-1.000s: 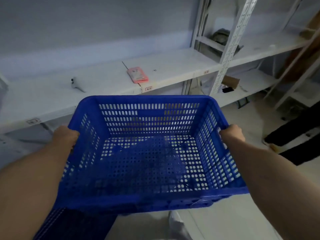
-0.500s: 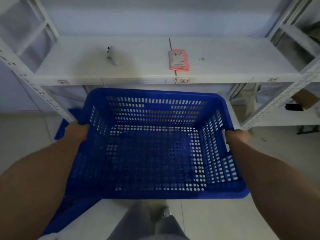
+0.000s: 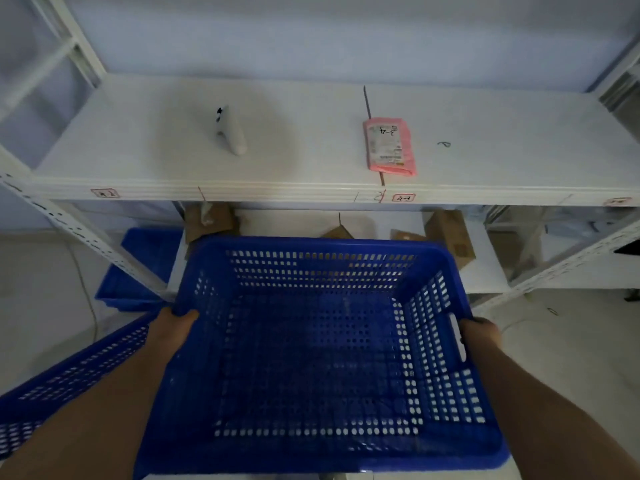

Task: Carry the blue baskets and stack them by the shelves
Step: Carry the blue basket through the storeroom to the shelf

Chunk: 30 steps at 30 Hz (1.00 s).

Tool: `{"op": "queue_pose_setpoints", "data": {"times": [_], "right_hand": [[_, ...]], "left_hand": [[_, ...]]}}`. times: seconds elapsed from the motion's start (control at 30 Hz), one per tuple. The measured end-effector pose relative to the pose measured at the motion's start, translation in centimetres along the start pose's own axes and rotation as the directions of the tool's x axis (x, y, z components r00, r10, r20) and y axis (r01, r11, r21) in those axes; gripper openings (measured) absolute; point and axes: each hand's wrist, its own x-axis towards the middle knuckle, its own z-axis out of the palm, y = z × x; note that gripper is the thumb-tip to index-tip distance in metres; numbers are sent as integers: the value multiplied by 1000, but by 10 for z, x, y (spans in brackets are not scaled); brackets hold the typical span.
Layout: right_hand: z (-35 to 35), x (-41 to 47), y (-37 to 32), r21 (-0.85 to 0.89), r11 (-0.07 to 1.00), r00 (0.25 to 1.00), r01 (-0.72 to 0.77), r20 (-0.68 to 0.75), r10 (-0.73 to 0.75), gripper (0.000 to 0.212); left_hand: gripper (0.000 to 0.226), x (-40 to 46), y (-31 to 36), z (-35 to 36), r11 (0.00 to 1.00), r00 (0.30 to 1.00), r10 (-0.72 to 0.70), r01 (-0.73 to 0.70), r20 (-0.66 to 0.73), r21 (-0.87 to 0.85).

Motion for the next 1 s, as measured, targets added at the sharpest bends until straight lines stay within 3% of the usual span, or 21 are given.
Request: {"op": "queue_pose_setpoints", "data": {"times": [0.07,0.2,0.5,0.63,1.0], "right_hand": [[11,14,2,-2,1000,1000,-22,-9,22,28],[35,40,9,35,996,996,-86,21,85,32],[76,90,25,47,992,992,-118,47,116,43],[88,102,40,27,983,982,-181,62,179,47],[107,102,50,29,987,988,-156,22,155,46]], "left_hand": [[47,14,-2,10,1000,1000,-18,17,7,22],[39,39,-1,28,999,999,-52,52,5,4],[62,94,-10,68,988,989,-147,147,1,-36],[62,108,-17,87,977,978,-204,207,51,-51],[65,114,-49,96,968,974,-226,223,13,117]]}}
